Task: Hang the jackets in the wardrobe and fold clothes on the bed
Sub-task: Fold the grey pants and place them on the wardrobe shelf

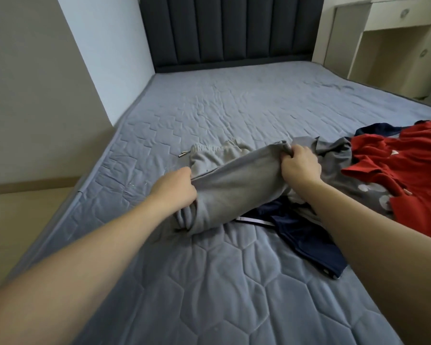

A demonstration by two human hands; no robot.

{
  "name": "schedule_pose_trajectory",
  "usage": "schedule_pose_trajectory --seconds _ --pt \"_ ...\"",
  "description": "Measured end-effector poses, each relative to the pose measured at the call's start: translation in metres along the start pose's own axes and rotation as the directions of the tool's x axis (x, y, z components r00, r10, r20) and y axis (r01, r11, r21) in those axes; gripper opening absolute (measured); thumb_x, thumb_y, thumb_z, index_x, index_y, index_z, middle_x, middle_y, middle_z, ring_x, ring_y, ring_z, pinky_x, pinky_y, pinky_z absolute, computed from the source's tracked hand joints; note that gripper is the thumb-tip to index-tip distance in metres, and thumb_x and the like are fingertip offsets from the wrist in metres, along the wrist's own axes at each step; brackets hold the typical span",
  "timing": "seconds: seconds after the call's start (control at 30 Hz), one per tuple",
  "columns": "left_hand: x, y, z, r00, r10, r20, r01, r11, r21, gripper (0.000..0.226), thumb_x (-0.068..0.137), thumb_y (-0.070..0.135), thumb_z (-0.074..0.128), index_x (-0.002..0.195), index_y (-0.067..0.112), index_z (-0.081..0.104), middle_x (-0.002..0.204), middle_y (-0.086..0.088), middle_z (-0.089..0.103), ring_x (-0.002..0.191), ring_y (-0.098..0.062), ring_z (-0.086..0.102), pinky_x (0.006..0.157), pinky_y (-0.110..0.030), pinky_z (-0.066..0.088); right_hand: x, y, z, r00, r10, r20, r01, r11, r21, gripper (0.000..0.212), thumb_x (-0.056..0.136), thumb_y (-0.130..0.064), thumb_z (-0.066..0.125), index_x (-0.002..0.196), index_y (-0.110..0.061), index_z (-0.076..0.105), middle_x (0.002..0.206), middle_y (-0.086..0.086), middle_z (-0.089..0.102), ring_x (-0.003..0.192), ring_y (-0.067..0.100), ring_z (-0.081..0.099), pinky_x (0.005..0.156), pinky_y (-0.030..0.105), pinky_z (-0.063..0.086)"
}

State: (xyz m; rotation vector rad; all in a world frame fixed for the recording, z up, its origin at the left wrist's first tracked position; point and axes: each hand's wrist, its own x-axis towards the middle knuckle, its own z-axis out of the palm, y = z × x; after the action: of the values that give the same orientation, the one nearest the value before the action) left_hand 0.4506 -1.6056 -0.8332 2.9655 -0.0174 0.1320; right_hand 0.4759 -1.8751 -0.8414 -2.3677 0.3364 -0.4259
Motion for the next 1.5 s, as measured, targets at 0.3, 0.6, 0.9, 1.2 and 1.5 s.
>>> schedule_pose_trajectory --seconds 0.3,0.6,0.9,1.2,1.5 --pt "0.117 -0.033 0.012 0.851 -0.523 -0.042 0.273 0.511 -0.815 0.036 0.088 0.027 0.061 0.06 0.01 0.045 0.062 -0.005 0.047 0.07 -0.023 0.048 0.062 -0.031 0.035 0.071 -0.039 0.059 0.997 0.074 -0.002 -0.073 0.989 0.132 0.015 0.1 -0.026 0.028 0.102 -0.016 0.04 0.086 0.004 0.048 0.076 0.028 0.045 0.069 0.037 0.033" --pt "0.245 -0.059 0.081 0.82 -0.573 0.018 0.477 0.666 -0.574 0.067 0.094 0.056 0.046 0.12 -0.003 0.06 0.127 -0.022 0.059 0.117 -0.037 0.056 0.09 -0.037 0.043 0.147 -0.007 0.169 0.985 0.17 0.001 -0.17 0.985 0.002 0.018 0.1 -0.021 0.024 0.102 -0.01 0.038 0.116 0.02 0.058 0.105 0.039 0.056 0.075 0.04 0.032" --pt "0.234 -0.068 0.098 0.871 -0.145 0.469 0.49 0.299 -0.819 0.086 0.05 0.079 0.075 0.108 0.017 0.073 0.105 -0.008 0.073 0.098 -0.028 0.07 0.092 -0.038 0.053 0.156 0.006 0.191 0.989 0.144 -0.042 -0.142 0.989 0.05 0.066 0.091 -0.06 0.032 0.119 -0.004 0.054 0.128 0.018 0.054 0.119 0.037 0.045 0.098 0.045 0.033" --pt "0.226 -0.029 0.073 0.872 -0.123 0.474 0.476 0.44 -0.761 0.068 0.057 0.022 0.085 0.12 0.01 0.061 0.106 -0.016 0.07 0.09 -0.03 0.069 0.078 -0.04 0.056 0.172 -0.027 0.142 0.739 0.125 0.662 -0.499 0.762 0.413 0.054 0.06 -0.039 0.088 0.097 -0.017 0.056 0.077 -0.003 0.074 0.065 0.018 0.072 0.05 0.029 0.055" --pt "0.174 -0.072 -0.216 0.987 -0.027 0.158 0.11 0.835 -0.539 0.071 0.081 0.021 0.073 0.136 0.029 0.029 0.125 -0.007 0.05 0.116 -0.024 0.053 0.093 -0.032 0.043 0.137 -0.262 -0.033 0.671 -0.068 0.738 -0.504 0.689 0.521 0.042 0.074 -0.009 0.078 0.114 -0.002 0.067 0.095 0.015 0.074 0.079 0.025 0.073 0.061 0.032 0.059"
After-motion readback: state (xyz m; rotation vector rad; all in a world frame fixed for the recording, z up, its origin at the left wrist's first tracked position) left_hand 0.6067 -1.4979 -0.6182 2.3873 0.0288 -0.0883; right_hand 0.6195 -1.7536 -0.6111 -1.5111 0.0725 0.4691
